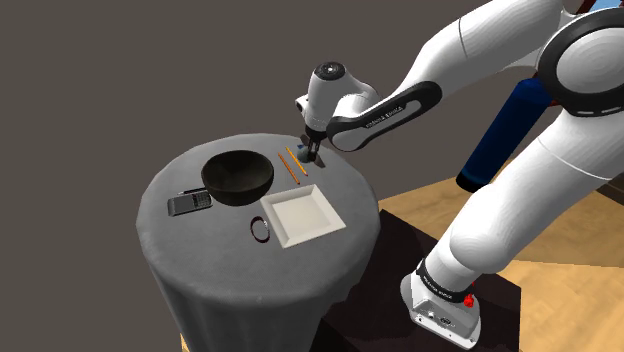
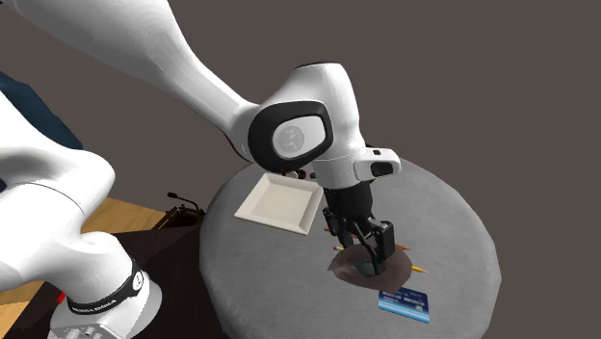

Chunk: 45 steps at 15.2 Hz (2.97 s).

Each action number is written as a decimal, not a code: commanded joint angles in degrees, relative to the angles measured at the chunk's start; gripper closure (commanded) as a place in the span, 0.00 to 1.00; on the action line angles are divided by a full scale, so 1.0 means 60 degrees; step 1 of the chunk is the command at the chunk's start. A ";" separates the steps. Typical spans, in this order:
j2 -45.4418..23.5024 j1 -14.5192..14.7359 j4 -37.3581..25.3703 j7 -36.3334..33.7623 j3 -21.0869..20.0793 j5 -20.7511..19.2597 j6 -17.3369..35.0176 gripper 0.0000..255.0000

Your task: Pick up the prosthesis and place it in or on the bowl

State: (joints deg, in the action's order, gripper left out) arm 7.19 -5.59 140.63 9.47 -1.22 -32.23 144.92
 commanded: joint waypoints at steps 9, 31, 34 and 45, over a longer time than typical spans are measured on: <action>0.0756 0.0187 -0.0461 0.0820 0.0026 0.0754 -0.1115 1.00; 0.1733 0.0463 -0.2316 0.2108 0.0043 0.1726 -0.3784 1.00; 0.1657 0.0641 -0.2548 0.1695 -0.0296 0.1765 -0.4096 1.00; 0.0449 0.1566 -0.4248 -0.0676 -0.2069 0.1730 -0.5515 1.00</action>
State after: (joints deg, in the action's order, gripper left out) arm 10.87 3.20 116.30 7.09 -12.53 -21.68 112.67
